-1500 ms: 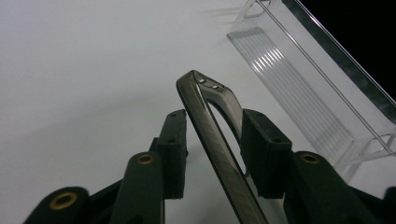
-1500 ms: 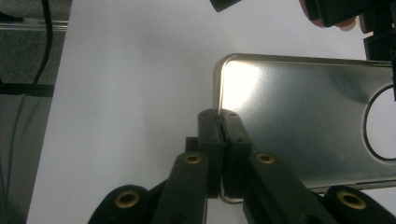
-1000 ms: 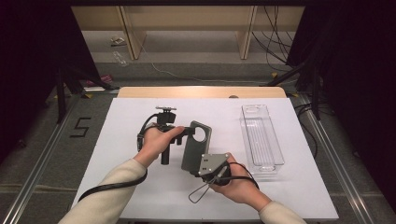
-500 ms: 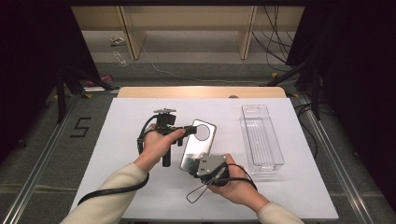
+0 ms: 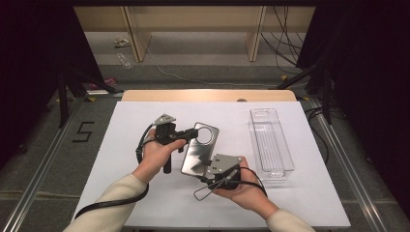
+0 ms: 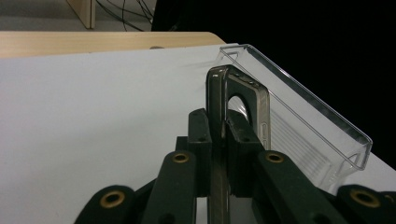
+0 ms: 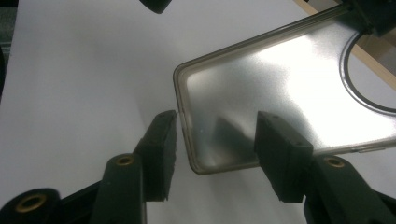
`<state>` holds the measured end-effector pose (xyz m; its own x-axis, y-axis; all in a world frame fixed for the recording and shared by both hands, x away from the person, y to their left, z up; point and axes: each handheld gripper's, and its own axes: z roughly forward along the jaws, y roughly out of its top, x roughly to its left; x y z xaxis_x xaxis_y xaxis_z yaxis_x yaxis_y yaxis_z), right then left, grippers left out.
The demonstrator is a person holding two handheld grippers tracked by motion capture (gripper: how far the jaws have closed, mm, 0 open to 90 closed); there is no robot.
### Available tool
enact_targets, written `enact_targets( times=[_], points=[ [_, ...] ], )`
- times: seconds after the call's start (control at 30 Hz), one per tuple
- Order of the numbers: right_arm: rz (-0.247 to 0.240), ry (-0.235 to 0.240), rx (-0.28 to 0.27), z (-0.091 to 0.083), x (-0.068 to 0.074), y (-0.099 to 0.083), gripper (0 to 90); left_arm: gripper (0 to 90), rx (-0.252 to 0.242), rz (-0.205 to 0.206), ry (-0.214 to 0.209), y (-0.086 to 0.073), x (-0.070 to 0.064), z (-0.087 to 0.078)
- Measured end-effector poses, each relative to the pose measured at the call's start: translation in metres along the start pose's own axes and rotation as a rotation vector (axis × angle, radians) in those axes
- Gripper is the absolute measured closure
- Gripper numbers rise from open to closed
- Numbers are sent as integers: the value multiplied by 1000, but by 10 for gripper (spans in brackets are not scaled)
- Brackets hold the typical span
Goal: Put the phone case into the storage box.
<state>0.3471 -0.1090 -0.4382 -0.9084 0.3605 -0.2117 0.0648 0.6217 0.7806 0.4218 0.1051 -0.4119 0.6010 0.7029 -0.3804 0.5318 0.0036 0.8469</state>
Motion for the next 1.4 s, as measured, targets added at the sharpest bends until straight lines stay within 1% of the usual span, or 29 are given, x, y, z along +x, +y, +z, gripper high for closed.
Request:
enact_targets(
  times=[0.03, 0.07, 0.1, 0.23, 0.33, 0.43, 0.6, 0.63, 0.67, 0.73, 0.83, 1.0, 1.17, 1.3, 1.4],
  points=[
    [3, -3, -5, 0, 0, 0, 489, 815, -11, 9, -3, -1, 1, -1],
    [5, -10, -8, 0, -1, 0, 476, 815, -11, 9, -3, -1, 1, -1],
    [10, -12, -12, 0, -1, 0, 456, 815, -27, 11, -2, -3, 2, -2],
    [31, -10, -19, -1, -2, -2, 421, 815, -57, 47, -8, -5, 5, -4],
    [45, -12, -29, -1, -2, -3, 388, 815, -69, 55, -10, -6, 6, -6],
    [56, -20, -40, -1, -3, -3, 370, 815, -78, 44, -12, -7, 7, -7],
    [81, -27, -59, -4, -4, -4, 352, 814, -111, 66, -9, -8, 10, -11],
    [81, -27, -59, -4, -4, -4, 352, 814, -111, 66, -9, -8, 10, -11],
    [96, -34, -66, -5, -5, -4, 339, 814, -123, 73, -7, -8, 11, -14],
    [109, -40, -70, -6, -6, -5, 336, 815, -131, 86, -10, -9, 11, -15],
    [124, -51, -73, -7, -7, -7, 330, 814, -145, 86, -10, -10, 12, -17],
    [151, -85, -83, -9, -10, -9, 314, 814, -155, 95, -10, -10, 12, -19],
    [205, -117, -99, -15, -16, -12, 300, 814, -166, 105, -7, -12, 10, -19],
    [256, -136, -123, -19, -21, -14, 290, 814, -177, 118, -13, -15, 8, -20],
    [284, -154, -141, -21, -24, -15, 274, 814, -184, 122, -13, -17, 7, -22]
  ],
)
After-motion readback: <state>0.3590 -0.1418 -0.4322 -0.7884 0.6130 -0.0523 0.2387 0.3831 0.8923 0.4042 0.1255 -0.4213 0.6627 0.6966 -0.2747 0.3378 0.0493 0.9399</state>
